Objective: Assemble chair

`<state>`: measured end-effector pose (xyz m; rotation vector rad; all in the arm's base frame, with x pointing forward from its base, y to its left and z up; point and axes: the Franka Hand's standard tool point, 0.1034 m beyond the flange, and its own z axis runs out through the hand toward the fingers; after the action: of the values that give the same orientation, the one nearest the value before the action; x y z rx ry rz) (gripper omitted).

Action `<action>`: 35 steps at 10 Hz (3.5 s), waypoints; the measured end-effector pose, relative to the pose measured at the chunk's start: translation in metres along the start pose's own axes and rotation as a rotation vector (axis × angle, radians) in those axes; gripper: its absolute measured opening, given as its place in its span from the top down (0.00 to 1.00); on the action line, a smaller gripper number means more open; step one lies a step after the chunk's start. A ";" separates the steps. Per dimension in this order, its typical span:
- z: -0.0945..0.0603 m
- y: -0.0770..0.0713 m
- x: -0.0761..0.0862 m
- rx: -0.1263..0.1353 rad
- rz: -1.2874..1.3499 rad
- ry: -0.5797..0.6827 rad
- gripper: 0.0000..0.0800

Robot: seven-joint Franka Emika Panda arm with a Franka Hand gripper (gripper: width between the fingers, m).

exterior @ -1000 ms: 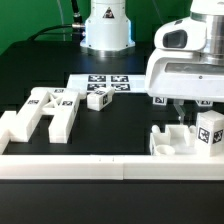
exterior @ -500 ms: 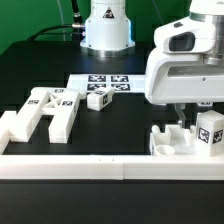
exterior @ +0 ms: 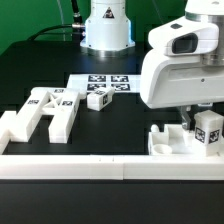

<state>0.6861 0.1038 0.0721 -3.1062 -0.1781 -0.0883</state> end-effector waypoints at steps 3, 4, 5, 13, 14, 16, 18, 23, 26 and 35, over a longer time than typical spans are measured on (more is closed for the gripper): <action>0.000 0.000 0.000 0.005 0.121 0.000 0.64; 0.000 0.001 0.000 0.005 0.226 0.000 0.64; 0.000 0.004 0.001 0.010 0.314 0.001 0.64; -0.002 0.039 -0.008 -0.060 0.916 0.000 0.64; -0.002 0.042 -0.009 -0.064 0.935 0.000 0.64; -0.001 0.041 -0.009 -0.062 0.938 -0.001 0.55; -0.007 0.037 -0.008 -0.057 0.901 0.004 0.31; -0.042 0.073 -0.057 -0.045 0.844 -0.012 0.19; -0.039 0.070 -0.057 -0.046 0.838 -0.015 0.19; -0.017 0.136 -0.147 -0.071 0.801 -0.041 0.19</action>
Offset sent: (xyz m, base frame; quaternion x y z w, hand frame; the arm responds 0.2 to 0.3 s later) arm 0.0000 0.0000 0.0000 0.0000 0.0000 0.2571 0.9664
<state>0.5551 -0.0489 0.0767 -2.9788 1.0655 -0.0080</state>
